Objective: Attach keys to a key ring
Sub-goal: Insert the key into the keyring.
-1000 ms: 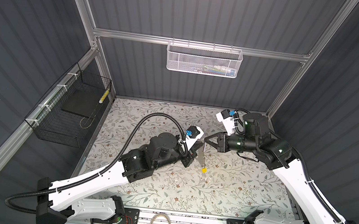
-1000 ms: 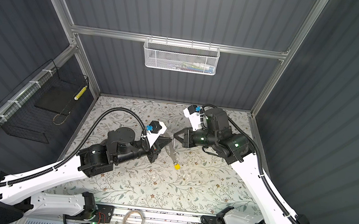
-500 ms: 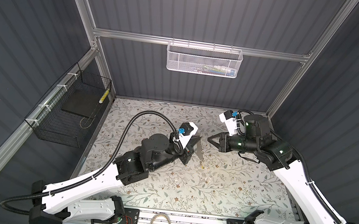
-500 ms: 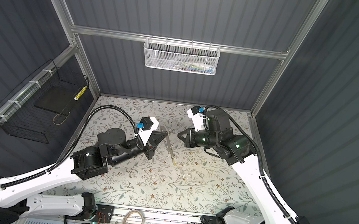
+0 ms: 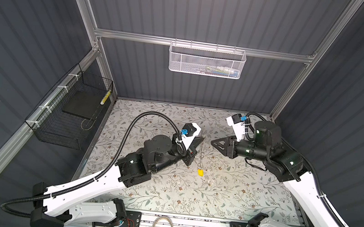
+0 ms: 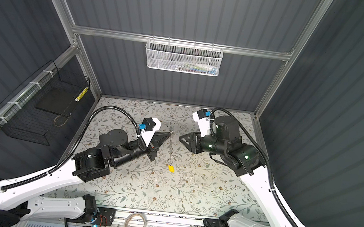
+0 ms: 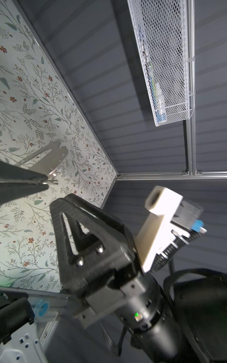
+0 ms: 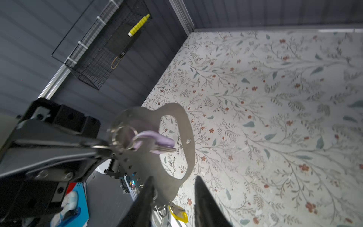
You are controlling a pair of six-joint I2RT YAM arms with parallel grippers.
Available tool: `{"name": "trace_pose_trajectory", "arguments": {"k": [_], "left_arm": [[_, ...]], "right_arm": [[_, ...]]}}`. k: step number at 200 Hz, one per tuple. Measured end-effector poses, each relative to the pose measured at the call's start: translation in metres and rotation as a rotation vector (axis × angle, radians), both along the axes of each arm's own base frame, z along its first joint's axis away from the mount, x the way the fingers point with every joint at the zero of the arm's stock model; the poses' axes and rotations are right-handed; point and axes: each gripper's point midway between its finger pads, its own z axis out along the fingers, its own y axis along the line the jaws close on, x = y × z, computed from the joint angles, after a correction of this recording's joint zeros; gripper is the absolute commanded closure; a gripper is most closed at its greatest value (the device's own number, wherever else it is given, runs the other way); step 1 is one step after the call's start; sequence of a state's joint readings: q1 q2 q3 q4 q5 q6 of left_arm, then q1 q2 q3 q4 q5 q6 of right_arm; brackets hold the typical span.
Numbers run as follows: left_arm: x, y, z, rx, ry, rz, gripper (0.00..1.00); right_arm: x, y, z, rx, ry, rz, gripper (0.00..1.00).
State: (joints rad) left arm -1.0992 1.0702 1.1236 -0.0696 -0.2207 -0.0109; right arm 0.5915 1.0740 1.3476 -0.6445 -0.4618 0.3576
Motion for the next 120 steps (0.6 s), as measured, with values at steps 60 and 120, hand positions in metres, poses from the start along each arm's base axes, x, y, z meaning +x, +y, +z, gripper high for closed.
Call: {"name": "trace_pose_trajectory", "arguments": {"k": [60, 120], "left_arm": [[-0.011, -0.015, 0.004, 0.025, 0.038, -0.095, 1.00], [-0.016, -0.021, 0.010, 0.009, 0.063, -0.227, 1.00]], "right_arm": [[-0.011, 0.001, 0.017, 0.039, -0.228, 0.090, 0.34], [-0.020, 0.000, 0.014, 0.042, -0.343, 0.165, 0.37]]}}
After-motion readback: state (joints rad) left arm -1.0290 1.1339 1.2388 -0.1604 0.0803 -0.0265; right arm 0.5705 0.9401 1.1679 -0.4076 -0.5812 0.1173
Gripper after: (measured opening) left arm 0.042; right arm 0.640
